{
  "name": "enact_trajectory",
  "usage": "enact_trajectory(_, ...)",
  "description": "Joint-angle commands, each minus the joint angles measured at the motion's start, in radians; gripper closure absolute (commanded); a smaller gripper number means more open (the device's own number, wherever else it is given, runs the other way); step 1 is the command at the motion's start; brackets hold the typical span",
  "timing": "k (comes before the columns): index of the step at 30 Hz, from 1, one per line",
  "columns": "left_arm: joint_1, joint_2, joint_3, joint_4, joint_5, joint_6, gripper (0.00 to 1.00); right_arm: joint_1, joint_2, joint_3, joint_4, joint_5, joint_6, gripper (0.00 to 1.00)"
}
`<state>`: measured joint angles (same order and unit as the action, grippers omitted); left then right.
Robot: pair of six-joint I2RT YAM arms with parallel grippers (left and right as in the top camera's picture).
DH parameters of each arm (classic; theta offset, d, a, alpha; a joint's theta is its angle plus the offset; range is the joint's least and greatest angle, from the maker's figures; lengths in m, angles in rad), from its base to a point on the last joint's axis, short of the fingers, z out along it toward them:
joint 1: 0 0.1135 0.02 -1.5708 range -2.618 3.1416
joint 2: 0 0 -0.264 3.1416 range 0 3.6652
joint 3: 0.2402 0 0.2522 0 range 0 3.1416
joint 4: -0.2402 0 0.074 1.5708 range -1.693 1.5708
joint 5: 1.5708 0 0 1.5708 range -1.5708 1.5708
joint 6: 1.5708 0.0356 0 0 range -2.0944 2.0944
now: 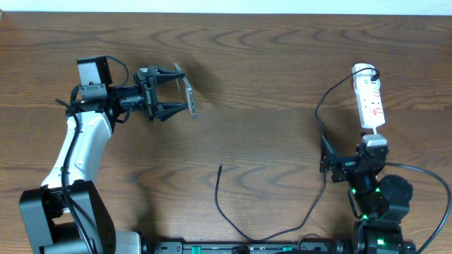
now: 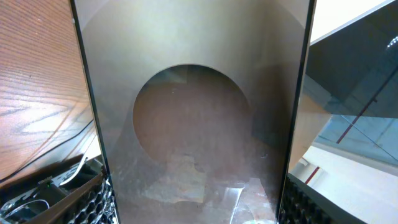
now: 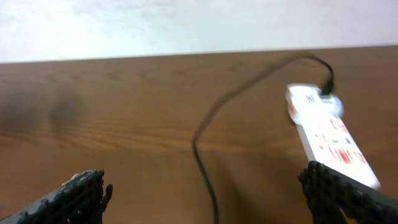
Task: Plug charger to phone and switch on socket
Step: 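Move the right gripper from rest toward the phone held by left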
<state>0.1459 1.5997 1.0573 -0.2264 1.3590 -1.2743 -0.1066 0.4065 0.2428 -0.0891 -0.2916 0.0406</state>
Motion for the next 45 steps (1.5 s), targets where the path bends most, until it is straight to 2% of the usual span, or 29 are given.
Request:
enact_trajectory(1,0.002,-0.026,0.04,0.008,0.035,0.029,0.93,0.005,0.068,0.078,-0.002,-0.134,-0.004,0.01)
enact_trajectory(4,0.002,-0.026,0.04,0.008,0.032,0.039,0.93,0.005,0.143,0.137,-0.013,-0.222,0.014,0.01)
enact_trajectory(16,0.0,-0.026,0.04,0.008,-0.084,0.066,0.93,0.01,0.51,0.364,-0.07,-0.537,0.238,0.01)
enact_trajectory(22,-0.001,-0.026,0.04,0.006,-0.174,0.066,0.92,0.079,0.66,0.449,-0.071,-0.603,0.305,0.01)
enact_trajectory(33,-0.002,-0.026,0.04,0.003,-0.334,0.065,0.93,0.32,0.853,0.596,-0.068,-0.61,0.321,0.01)
enact_trajectory(39,-0.002,-0.026,0.04,0.004,-0.457,0.042,0.93,0.417,0.911,0.634,-0.011,-0.713,0.172,0.01)
enact_trajectory(45,-0.002,-0.026,0.04,0.005,-0.49,0.039,0.93,0.464,0.918,0.634,0.074,-0.708,0.181,0.01)
